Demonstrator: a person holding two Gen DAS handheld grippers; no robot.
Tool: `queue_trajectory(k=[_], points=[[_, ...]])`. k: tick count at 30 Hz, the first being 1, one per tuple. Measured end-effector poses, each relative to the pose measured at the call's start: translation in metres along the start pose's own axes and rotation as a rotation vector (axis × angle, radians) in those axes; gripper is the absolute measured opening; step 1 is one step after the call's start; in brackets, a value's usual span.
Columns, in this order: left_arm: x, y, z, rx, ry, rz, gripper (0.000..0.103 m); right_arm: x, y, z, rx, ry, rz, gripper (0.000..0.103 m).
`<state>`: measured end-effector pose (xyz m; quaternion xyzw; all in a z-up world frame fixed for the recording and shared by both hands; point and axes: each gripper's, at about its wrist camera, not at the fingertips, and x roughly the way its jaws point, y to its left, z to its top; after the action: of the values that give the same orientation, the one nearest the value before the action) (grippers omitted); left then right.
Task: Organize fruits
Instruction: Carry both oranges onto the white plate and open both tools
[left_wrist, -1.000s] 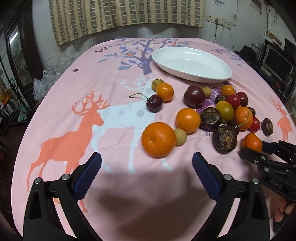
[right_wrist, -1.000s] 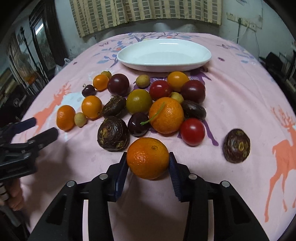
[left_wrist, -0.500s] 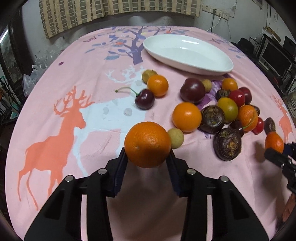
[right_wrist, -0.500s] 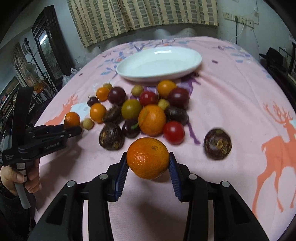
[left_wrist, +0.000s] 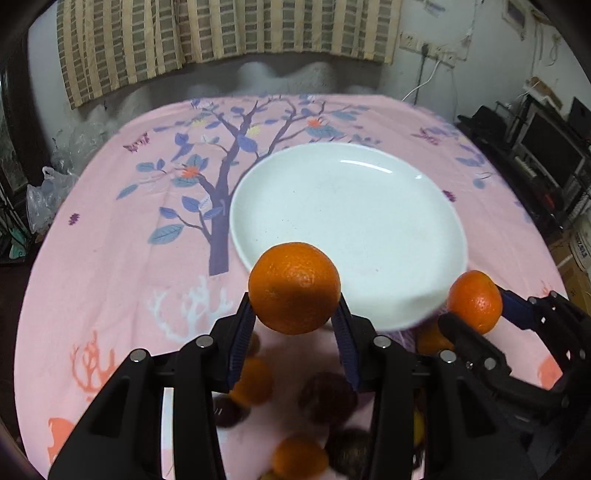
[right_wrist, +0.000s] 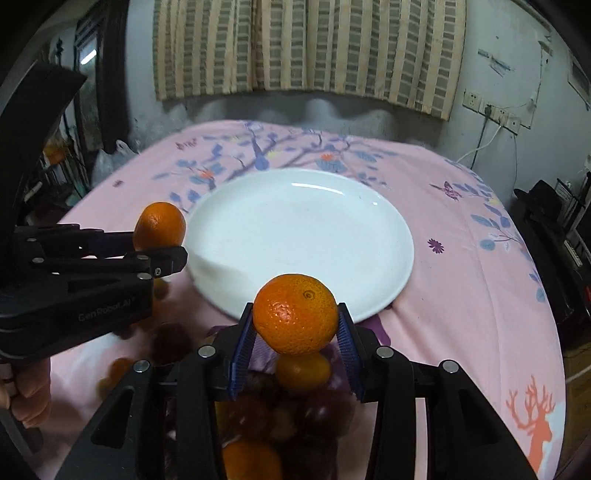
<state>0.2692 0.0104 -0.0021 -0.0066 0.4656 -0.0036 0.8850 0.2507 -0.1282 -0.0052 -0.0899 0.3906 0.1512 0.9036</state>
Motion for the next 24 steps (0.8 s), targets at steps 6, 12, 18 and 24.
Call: queue_trajectory(k=[6,12,18,24], points=[[0.029,-0.002,0.006,-0.029,0.022,0.072,0.075,0.026,-0.011,0.005,0.056,0.035,0.019,0.054],[-0.011,0.003,-0.015,0.000,-0.052,0.017,0.088,-0.008,-0.020,-0.019,0.088,-0.001,0.027,0.064],[-0.048,0.011,-0.067,0.025,-0.061,0.025,0.092,-0.052,-0.024,-0.067,0.049,-0.001,-0.036,0.069],[-0.065,0.028,-0.120,-0.018,-0.014,-0.010,0.092,-0.077,-0.032,-0.115,0.091,0.042,-0.045,0.069]])
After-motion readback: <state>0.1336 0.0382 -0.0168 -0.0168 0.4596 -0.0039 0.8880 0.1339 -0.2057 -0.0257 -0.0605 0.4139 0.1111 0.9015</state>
